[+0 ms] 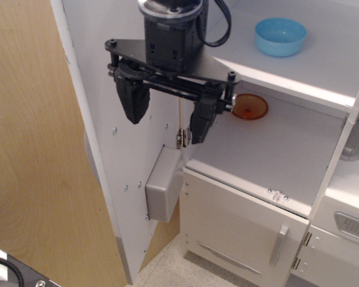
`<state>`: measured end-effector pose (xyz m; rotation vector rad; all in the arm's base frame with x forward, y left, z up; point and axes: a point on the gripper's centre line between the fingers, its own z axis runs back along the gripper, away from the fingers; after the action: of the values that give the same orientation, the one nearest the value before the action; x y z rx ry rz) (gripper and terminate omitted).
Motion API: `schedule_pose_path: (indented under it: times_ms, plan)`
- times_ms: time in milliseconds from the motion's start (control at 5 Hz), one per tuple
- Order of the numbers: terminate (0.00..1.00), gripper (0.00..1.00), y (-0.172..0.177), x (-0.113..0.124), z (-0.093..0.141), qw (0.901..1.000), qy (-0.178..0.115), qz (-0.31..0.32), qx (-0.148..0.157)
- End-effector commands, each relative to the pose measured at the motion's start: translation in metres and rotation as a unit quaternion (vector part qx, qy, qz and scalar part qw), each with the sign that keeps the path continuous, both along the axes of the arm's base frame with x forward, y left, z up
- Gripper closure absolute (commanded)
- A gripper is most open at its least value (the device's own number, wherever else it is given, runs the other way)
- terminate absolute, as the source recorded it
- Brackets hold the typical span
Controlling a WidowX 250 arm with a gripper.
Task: Close fridge
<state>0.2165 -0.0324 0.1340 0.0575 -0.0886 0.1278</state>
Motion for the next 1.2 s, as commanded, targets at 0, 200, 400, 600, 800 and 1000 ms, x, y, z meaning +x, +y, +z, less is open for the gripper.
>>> schedule_pose_path:
  times_ms: [0,200,400,600,800,1000]
  plan:
    - [0.00,0.00,0.000,0.000,0.000,1.0000,0.000,0.000,0.000]
    - [0.00,0.00,0.007,-0.022,0.008,0.9998,0.004,-0.014,-0.010]
    - [0.00,0.00,0.015,-0.041,0.015,0.9996,0.002,-0.019,-0.019]
    - [0.00,0.00,0.022,-0.059,0.022,0.9991,0.009,-0.026,-0.033]
    - [0.00,0.00,0.033,-0.068,0.025,0.9988,0.019,-0.029,-0.035]
    - [0.00,0.00,0.044,-0.074,0.029,0.9987,0.021,-0.035,-0.031]
